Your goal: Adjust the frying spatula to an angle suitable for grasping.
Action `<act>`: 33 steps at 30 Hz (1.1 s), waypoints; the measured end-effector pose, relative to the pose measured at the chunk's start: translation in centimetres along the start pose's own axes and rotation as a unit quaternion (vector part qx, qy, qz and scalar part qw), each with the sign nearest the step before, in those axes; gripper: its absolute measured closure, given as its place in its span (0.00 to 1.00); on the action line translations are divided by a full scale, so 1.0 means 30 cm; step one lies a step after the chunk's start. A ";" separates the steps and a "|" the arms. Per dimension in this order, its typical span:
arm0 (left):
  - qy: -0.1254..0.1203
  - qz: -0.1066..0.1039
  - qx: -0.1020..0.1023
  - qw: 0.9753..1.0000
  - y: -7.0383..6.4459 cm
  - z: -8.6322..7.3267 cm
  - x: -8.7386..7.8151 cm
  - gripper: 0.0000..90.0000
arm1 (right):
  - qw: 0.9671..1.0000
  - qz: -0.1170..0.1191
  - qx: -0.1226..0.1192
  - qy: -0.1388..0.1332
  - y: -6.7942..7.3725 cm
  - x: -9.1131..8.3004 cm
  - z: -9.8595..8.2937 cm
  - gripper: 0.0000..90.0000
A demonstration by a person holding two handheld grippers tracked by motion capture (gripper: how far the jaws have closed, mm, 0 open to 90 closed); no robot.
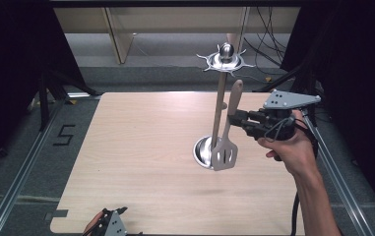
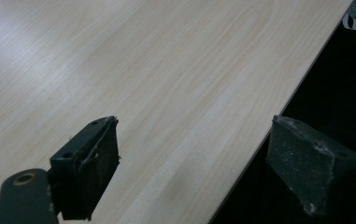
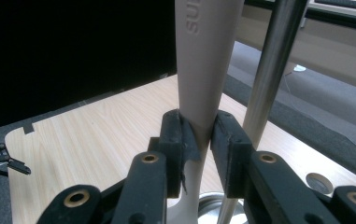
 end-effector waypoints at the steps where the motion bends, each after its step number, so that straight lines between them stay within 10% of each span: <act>1: 0.000 0.000 0.000 1.000 0.000 0.000 0.000 0.18 | 1.000 0.003 -0.002 0.001 -0.001 0.002 0.005 0.84; 33: -0.001 -0.001 -0.001 1.000 0.000 0.000 0.001 0.18 | 1.000 0.011 0.017 0.022 -0.046 0.055 0.044 0.84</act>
Point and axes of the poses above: each handheld gripper's, and its own axes: x roughly forward along the jaws, z roughly out of its top, y roughly to its left, the point moved 4 cm from there along x, roughly forward along the jaws, and after that the axes turned 12 degrees about y, right-handed, at the moved point
